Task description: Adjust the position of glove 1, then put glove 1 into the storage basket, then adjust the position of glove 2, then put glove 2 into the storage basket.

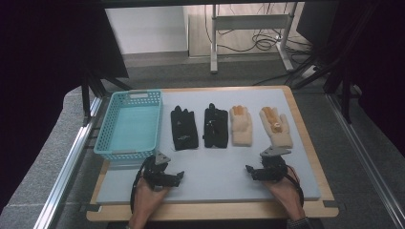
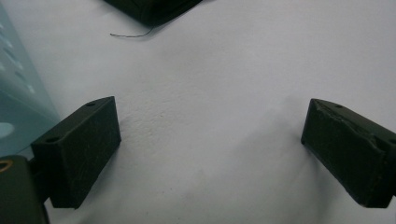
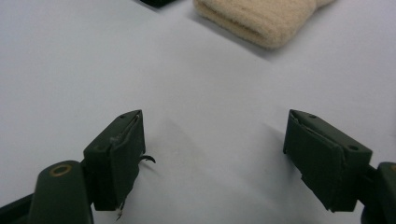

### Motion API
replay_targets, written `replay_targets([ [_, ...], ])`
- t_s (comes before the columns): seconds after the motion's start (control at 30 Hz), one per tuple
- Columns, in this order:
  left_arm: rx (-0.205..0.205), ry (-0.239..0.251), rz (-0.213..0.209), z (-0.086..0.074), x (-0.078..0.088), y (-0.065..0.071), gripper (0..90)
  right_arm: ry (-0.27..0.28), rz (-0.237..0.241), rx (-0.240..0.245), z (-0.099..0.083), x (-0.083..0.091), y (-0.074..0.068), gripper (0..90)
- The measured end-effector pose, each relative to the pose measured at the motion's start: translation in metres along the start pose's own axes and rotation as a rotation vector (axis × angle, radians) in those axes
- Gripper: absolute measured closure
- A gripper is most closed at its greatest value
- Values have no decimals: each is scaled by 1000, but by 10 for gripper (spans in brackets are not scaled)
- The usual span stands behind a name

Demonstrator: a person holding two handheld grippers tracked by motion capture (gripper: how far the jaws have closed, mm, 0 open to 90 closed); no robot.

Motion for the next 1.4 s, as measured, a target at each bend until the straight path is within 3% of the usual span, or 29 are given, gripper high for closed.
replay_targets([
  [0.4, 0, 0, 0, 0, 0, 0, 49, -16, -4, -10, 2, 1, -1, 221],
  [0.77, 1, 0, 0, 0, 0, 0, 49, -24, 41, -11, 12, -2, -6, 234],
  [1.4, 0, 0, -1, 0, 0, 0, 49, -37, 115, -5, 47, -17, -16, 267],
])
Point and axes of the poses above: each handheld gripper's, and its own axes: x roughly backward along the jaws, z roughly out of its top, y roughly to its right, the point moved 5 cm from there along -x, roughly forward along the jaws, and after that the axes turned 11 degrees about -x, right-handed, at the moved point
